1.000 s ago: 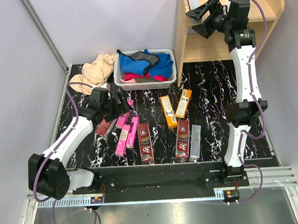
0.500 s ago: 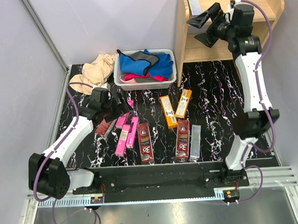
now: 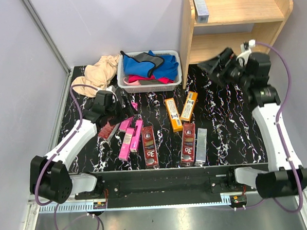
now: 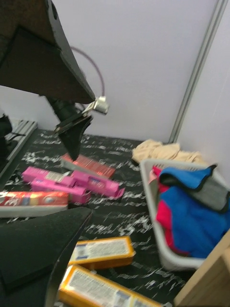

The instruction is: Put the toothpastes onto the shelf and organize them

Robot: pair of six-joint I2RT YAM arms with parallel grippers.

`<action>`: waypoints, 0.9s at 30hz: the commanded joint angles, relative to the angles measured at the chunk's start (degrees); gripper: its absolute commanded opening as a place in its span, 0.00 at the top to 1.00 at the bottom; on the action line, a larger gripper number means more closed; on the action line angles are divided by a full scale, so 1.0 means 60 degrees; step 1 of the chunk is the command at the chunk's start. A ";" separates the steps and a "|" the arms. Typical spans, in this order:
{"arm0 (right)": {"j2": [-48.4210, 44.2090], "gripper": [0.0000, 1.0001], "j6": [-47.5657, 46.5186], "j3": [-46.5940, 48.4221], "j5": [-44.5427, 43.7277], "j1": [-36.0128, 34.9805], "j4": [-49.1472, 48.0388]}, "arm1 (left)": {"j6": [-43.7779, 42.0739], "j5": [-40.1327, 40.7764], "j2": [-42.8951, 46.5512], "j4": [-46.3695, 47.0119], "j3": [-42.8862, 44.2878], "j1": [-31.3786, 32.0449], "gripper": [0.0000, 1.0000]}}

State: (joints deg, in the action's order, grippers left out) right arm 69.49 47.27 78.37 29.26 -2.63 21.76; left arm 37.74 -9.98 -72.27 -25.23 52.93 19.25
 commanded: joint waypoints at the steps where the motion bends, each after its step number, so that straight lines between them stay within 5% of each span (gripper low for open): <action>1: -0.1193 0.01 -0.0889 -0.1661 -0.0569 -0.0059 0.0079 | -0.0181 -0.0183 -0.0113 0.0514 -0.0061 0.0234 0.01; 10: -0.2382 0.01 -0.2018 -0.5029 -0.1360 -0.0059 0.1237 | -0.0210 0.0051 -0.0537 0.0851 0.0436 0.1595 0.01; 27: -0.2354 0.11 -0.2018 -0.6323 -0.2517 -0.0103 0.1968 | -0.0166 0.0154 -0.2046 0.1628 0.1828 0.3633 0.01</action>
State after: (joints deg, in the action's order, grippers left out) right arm 54.89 36.67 41.71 17.91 -2.68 31.66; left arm 37.30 -9.80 -82.48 -18.48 60.51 40.12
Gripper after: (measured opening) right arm 0.904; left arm 0.987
